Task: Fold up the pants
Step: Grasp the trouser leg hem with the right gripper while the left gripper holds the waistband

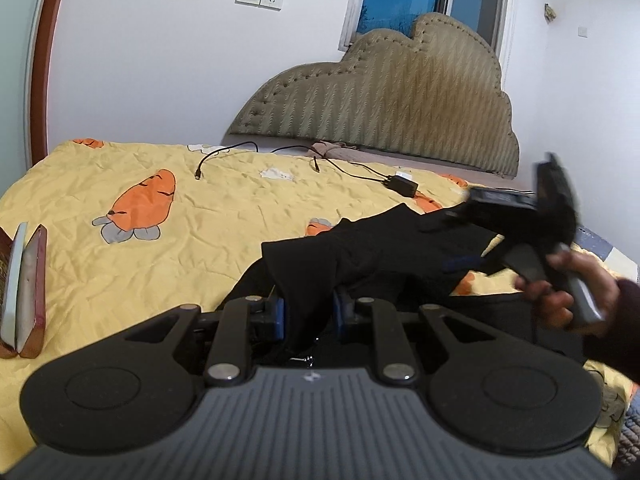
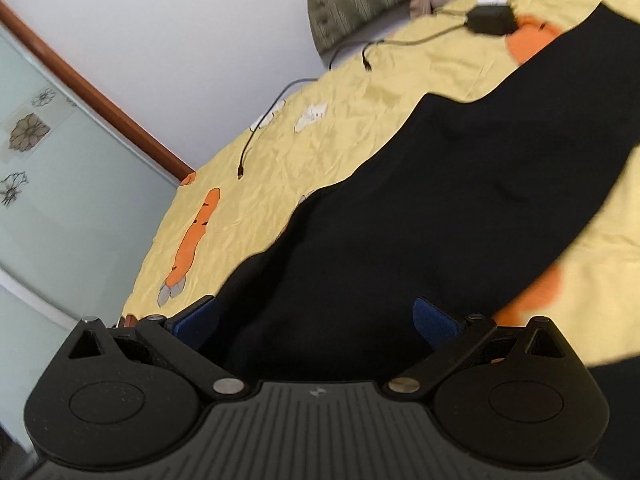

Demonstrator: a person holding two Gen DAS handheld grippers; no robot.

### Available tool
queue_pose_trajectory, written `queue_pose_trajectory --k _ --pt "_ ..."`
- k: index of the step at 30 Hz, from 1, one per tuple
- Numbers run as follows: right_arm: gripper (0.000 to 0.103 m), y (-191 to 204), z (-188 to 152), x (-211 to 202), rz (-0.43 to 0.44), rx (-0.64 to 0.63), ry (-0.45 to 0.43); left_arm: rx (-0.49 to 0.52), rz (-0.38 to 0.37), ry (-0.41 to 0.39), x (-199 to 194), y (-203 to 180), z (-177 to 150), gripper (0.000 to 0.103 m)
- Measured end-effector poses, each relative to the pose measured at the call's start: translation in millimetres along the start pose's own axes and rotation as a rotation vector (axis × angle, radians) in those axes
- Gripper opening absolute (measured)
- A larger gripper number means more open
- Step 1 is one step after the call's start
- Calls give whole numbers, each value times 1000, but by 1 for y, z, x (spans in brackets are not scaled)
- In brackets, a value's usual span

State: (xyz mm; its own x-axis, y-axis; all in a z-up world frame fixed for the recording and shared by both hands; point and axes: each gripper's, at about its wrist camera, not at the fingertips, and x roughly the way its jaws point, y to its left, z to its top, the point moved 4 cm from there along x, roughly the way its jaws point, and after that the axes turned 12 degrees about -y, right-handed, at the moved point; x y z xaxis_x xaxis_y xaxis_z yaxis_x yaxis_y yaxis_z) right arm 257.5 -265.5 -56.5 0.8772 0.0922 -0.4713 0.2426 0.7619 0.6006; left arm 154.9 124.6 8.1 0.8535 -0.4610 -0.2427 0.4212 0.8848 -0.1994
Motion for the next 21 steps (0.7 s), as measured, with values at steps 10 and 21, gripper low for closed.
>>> queue_pose_trajectory --k 10,21 --pt "69 -6 26 70 -67 115 32 8 -57 -24 -23 -11 -3 19" --pt "10 -37 29 79 -55 223 12 -18 -114 -42 -49 -22 -11 19"
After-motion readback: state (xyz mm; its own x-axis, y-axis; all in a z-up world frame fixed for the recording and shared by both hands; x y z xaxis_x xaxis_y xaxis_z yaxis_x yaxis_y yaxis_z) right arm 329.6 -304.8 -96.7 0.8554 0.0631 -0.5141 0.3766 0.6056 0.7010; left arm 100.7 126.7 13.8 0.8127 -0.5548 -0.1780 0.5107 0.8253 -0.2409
